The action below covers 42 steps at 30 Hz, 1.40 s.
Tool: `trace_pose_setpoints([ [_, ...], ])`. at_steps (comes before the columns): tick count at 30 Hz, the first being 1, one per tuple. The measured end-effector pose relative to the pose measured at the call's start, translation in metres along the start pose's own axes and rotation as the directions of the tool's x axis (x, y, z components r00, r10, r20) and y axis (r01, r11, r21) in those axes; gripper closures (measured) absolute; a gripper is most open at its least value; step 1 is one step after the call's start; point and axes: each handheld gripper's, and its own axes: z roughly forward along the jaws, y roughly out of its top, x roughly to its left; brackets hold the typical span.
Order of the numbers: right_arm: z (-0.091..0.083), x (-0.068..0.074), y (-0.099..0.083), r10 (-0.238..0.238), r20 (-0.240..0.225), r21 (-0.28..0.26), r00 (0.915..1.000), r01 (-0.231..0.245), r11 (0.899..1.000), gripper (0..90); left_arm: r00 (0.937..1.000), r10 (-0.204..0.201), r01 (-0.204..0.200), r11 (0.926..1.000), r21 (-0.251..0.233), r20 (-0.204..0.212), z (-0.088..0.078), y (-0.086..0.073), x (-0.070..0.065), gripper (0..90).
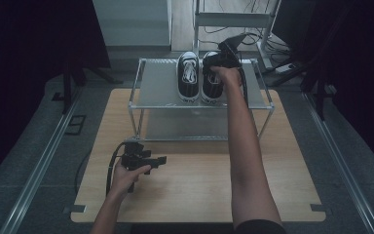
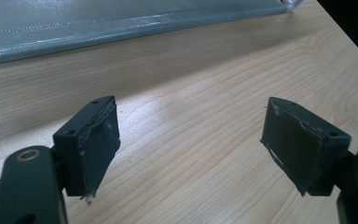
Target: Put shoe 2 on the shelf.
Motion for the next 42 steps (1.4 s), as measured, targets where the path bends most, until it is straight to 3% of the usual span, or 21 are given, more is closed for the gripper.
trace_pose_setpoints([
  [7,-0.003,0.0,-0.002,-0.01,-0.015,-0.029,0.9998,0.01,1.0,13.4,1.0,0.002,-0.002,1.0,0.004,0.001,0.002,0.0,-0.001,19.5],
  [13,-0.023,-0.004,-0.005,-0.01,-0.079,-0.126,0.9968,0.0,0.992,17.0,1.0,0.002,-0.002,1.0,0.006,0.0,0.001,0.0,0.0,19.5],
  [19,-0.041,-0.009,-0.017,-0.073,-0.129,-0.178,0.989,0.049,0.983,20.8,0.9999,0.011,-0.011,0.9999,0.009,-0.005,0.002,-0.001,-0.002,19.4],
  [28,-0.061,-0.02,-0.049,-0.206,-0.214,-0.253,0.9549,0.15,0.956,26.0,0.9998,0.012,-0.012,0.9999,0.007,-0.019,0.001,-0.001,-0.001,19.4],
  [42,-0.086,-0.045,-0.089,-0.298,-0.291,-0.309,0.9093,0.205,0.929,30.3,0.9996,0.013,-0.013,0.9999,0.008,-0.026,0.001,-0.001,-0.001,19.4],
])
